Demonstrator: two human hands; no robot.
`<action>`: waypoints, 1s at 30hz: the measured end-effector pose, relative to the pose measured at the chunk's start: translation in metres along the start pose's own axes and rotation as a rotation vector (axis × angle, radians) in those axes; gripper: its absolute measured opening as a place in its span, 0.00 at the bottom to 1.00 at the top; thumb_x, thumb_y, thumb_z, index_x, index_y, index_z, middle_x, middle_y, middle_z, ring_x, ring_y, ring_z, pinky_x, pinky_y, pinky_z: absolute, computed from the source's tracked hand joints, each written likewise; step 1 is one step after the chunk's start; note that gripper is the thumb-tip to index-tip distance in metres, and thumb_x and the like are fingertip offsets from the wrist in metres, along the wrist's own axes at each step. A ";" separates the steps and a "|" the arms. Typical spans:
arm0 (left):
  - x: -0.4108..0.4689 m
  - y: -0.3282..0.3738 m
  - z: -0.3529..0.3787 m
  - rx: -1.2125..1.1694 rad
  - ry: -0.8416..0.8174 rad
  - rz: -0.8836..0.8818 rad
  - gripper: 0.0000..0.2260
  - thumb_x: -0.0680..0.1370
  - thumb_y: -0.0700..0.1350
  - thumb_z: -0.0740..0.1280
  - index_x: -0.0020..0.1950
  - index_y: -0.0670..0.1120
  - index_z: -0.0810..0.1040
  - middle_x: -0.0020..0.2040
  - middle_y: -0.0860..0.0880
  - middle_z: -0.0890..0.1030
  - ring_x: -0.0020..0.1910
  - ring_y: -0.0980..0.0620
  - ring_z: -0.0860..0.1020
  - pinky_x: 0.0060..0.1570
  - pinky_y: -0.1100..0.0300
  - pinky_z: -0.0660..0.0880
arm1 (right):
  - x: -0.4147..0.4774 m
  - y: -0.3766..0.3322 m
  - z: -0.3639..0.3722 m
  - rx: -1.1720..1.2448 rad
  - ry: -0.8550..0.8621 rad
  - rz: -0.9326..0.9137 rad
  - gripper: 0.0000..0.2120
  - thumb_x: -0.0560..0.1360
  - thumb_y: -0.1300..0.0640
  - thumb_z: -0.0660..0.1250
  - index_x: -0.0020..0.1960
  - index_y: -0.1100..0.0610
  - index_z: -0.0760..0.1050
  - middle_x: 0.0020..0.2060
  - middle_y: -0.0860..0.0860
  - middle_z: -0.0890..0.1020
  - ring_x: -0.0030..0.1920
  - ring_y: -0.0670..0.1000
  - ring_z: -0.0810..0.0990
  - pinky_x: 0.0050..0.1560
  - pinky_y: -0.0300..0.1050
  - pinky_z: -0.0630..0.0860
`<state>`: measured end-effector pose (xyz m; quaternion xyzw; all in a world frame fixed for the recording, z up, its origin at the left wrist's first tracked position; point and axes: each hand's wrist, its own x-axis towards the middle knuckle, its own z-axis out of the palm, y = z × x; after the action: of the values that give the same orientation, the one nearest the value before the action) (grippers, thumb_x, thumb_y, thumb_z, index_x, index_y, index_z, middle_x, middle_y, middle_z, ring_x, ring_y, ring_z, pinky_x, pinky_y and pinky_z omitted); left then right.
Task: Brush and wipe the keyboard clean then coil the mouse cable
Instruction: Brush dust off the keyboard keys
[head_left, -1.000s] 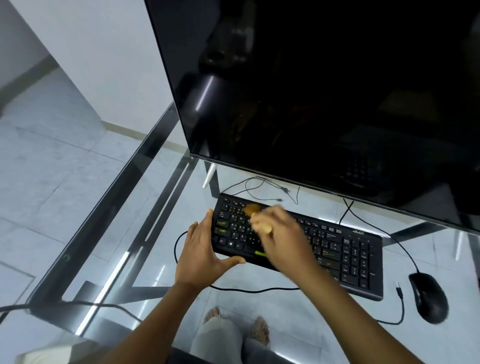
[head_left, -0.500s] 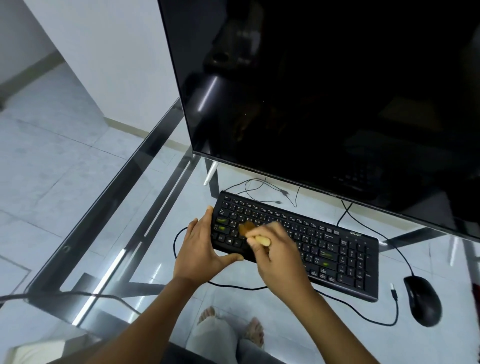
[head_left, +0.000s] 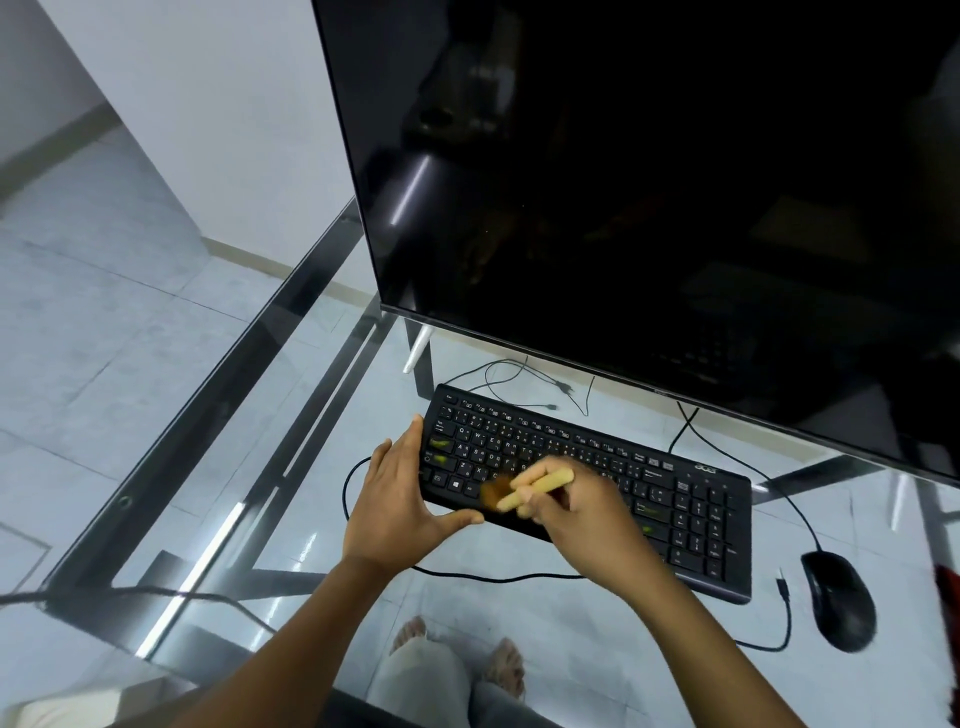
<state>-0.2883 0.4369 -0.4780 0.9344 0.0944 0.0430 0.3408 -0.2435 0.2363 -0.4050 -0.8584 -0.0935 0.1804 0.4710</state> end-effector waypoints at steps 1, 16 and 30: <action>0.000 0.001 0.000 -0.004 0.007 0.003 0.55 0.62 0.68 0.74 0.78 0.44 0.51 0.72 0.47 0.70 0.71 0.55 0.56 0.74 0.47 0.59 | 0.001 -0.003 -0.001 0.113 -0.085 0.074 0.05 0.79 0.60 0.66 0.47 0.54 0.80 0.41 0.51 0.85 0.41 0.43 0.83 0.44 0.37 0.79; 0.000 0.003 -0.002 -0.005 -0.041 -0.022 0.56 0.62 0.69 0.72 0.79 0.46 0.49 0.74 0.47 0.66 0.72 0.54 0.55 0.74 0.46 0.59 | 0.085 -0.036 0.027 -0.104 0.266 -0.167 0.04 0.79 0.57 0.66 0.47 0.54 0.79 0.45 0.46 0.79 0.42 0.37 0.76 0.45 0.24 0.69; 0.003 -0.006 0.004 0.005 -0.076 -0.014 0.56 0.62 0.72 0.70 0.79 0.49 0.47 0.74 0.48 0.66 0.75 0.47 0.56 0.75 0.46 0.55 | 0.051 0.001 -0.023 -0.070 0.303 -0.056 0.07 0.79 0.59 0.64 0.45 0.50 0.77 0.44 0.45 0.81 0.42 0.47 0.80 0.42 0.37 0.75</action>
<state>-0.2860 0.4398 -0.4851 0.9355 0.0880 0.0049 0.3421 -0.1874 0.2347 -0.4062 -0.8886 -0.0516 0.0321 0.4545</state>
